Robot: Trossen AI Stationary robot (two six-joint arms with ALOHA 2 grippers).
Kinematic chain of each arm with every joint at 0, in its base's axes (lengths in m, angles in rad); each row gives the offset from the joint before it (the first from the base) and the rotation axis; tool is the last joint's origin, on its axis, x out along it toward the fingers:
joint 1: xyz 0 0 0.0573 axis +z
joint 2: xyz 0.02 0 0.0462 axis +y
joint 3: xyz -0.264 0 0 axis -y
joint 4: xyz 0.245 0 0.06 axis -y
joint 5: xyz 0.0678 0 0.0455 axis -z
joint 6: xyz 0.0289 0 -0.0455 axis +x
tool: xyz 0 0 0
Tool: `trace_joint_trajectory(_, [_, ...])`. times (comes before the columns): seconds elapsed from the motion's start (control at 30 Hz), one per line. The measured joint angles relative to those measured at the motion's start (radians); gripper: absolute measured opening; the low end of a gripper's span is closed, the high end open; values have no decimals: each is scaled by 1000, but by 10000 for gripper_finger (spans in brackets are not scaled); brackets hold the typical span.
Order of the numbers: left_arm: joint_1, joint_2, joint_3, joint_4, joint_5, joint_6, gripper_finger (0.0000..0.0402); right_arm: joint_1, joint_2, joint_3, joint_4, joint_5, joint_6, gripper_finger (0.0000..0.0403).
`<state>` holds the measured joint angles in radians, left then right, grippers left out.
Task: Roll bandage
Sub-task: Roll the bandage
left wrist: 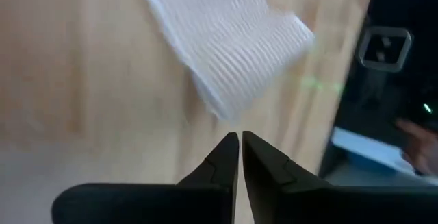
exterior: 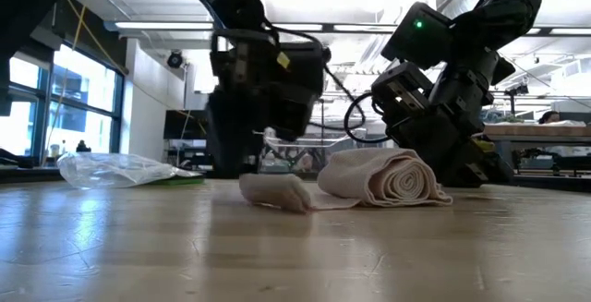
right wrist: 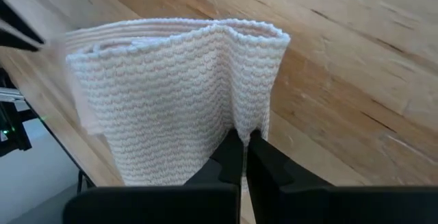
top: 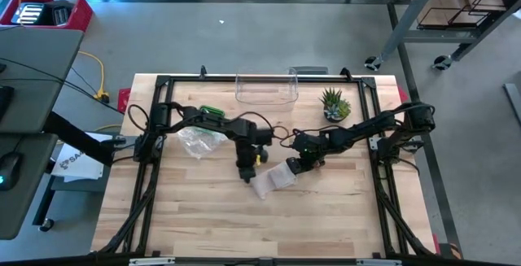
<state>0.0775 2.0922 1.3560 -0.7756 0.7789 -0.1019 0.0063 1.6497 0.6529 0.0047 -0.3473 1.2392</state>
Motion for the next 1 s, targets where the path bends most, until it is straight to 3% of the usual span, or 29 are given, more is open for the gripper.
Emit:
trace_joint_trajectory(0.13, [0,0,0,-111,97,69,8,-2,0,0,0,0,-3,0])
trace_joint_trajectory(0.27, [0,0,-1,-230,115,76,3,-2,0,0,-3,0,-5,0])
trace_joint_trajectory(0.37, [-2,-12,-1,-162,111,77,2,-4,0,0,-4,-1,-6,0])
trace_joint_trajectory(0.6, [7,-19,57,6,-201,32,14,-6,0,0,-5,-9,-6,0])
trace_joint_trajectory(0.73, [24,-19,66,60,-189,16,46,-6,0,0,-6,-11,-7,0])
trace_joint_trajectory(1.0, [51,-12,65,112,-123,-64,148,-6,0,0,-8,-11,-6,0])
